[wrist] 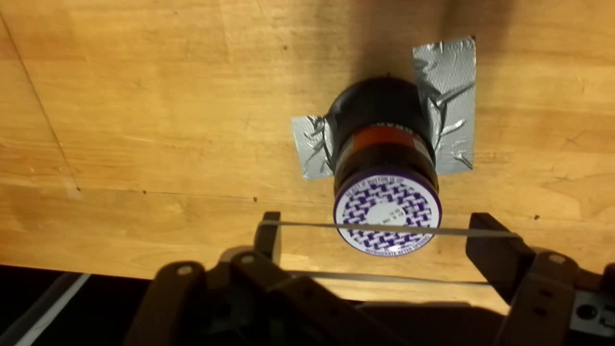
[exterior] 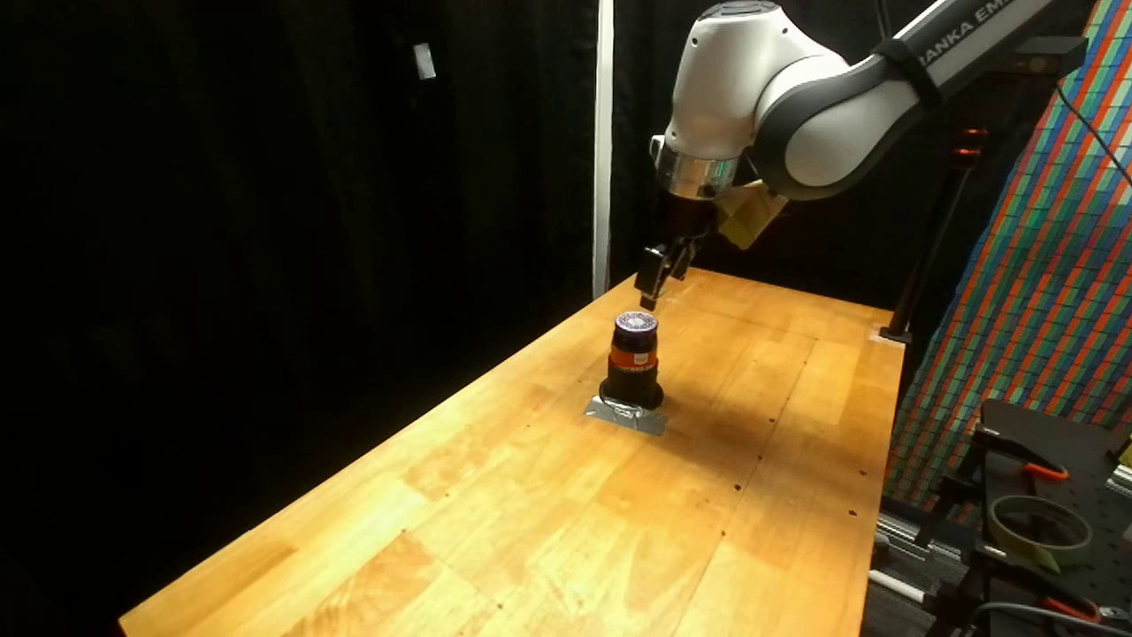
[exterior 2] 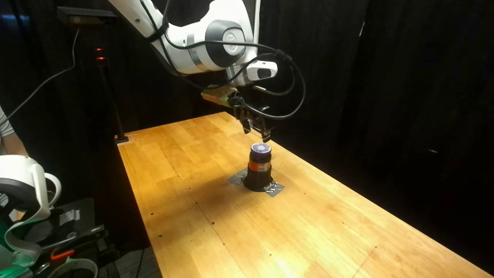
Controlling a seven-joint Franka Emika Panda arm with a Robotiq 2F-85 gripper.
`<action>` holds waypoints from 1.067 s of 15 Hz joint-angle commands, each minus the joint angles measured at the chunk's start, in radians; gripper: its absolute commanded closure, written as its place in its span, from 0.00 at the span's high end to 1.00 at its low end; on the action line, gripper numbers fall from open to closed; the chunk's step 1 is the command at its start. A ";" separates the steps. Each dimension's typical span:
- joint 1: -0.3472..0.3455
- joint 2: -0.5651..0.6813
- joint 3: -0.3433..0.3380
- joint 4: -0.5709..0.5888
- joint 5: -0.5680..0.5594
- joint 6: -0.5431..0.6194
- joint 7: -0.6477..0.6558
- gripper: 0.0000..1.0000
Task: Put the rubber band around the cup
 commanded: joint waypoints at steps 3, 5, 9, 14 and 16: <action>0.033 0.130 -0.048 0.094 0.056 0.179 -0.050 1.00; 0.039 0.161 -0.060 0.106 0.077 0.230 -0.068 1.00; 0.038 0.201 -0.068 0.114 0.133 0.300 -0.123 1.00; 0.039 0.234 -0.083 0.120 0.166 0.346 -0.167 1.00; 0.039 0.242 -0.086 0.120 0.176 0.345 -0.181 1.00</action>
